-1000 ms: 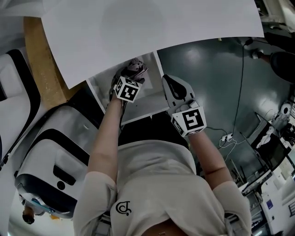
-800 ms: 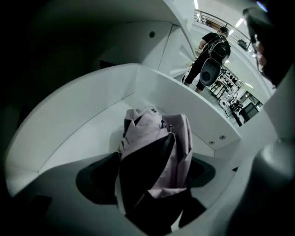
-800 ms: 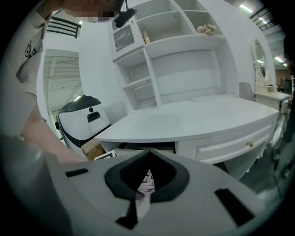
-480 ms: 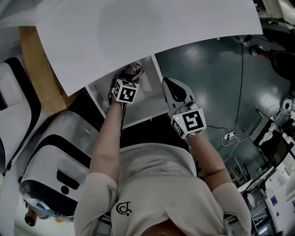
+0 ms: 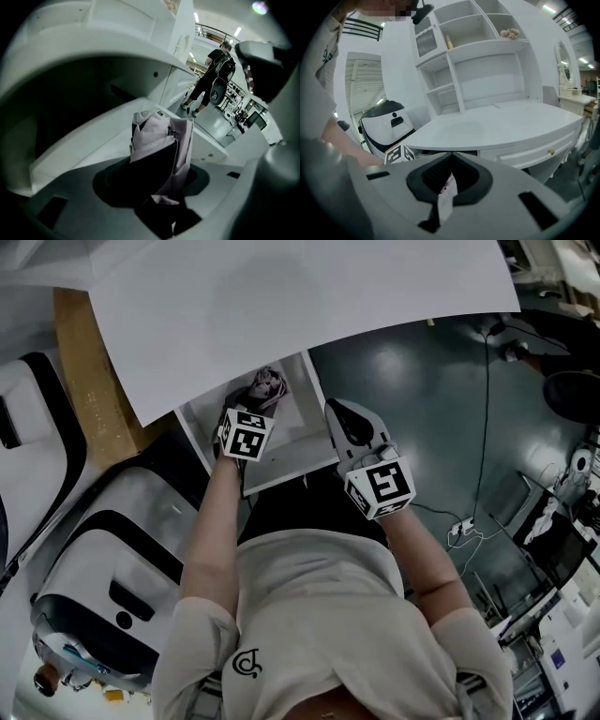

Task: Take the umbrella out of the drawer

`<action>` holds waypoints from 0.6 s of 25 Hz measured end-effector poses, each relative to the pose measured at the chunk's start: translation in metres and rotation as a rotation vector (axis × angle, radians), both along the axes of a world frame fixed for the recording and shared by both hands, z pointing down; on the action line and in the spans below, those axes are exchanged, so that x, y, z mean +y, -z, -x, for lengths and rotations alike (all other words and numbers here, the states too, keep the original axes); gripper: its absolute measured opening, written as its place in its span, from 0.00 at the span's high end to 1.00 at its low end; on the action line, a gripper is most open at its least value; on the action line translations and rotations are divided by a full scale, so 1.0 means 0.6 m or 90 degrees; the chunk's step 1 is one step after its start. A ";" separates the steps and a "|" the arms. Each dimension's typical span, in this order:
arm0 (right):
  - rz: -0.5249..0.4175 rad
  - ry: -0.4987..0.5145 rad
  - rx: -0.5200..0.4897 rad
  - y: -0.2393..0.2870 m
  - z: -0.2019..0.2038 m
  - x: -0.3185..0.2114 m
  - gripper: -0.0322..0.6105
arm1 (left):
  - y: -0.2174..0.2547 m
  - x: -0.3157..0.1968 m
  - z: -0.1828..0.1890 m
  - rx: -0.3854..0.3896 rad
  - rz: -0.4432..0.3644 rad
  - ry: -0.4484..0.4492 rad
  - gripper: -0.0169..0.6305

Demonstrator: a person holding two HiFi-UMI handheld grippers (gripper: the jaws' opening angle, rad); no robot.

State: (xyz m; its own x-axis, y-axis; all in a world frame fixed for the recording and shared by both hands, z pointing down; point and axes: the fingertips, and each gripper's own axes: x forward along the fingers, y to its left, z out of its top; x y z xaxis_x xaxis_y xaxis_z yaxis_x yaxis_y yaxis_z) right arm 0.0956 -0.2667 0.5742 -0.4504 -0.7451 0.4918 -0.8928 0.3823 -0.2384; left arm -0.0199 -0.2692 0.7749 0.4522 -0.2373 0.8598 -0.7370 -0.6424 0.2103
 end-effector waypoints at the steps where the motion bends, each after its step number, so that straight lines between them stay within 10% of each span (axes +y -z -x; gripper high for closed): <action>1: -0.005 0.007 0.001 0.005 0.002 0.003 0.94 | 0.017 -0.001 0.001 0.006 -0.017 0.003 0.60; 15: -0.070 0.103 -0.027 0.108 0.026 0.061 0.94 | 0.297 0.027 0.019 0.074 -0.240 0.098 0.60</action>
State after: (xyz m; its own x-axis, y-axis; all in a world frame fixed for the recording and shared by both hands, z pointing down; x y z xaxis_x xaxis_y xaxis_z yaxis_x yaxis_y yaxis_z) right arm 0.0799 -0.2303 0.5097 -0.5870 -0.7095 0.3898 -0.8078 0.5453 -0.2239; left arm -0.0311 -0.2533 0.5967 0.4753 -0.5982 0.6452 -0.8156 -0.5746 0.0680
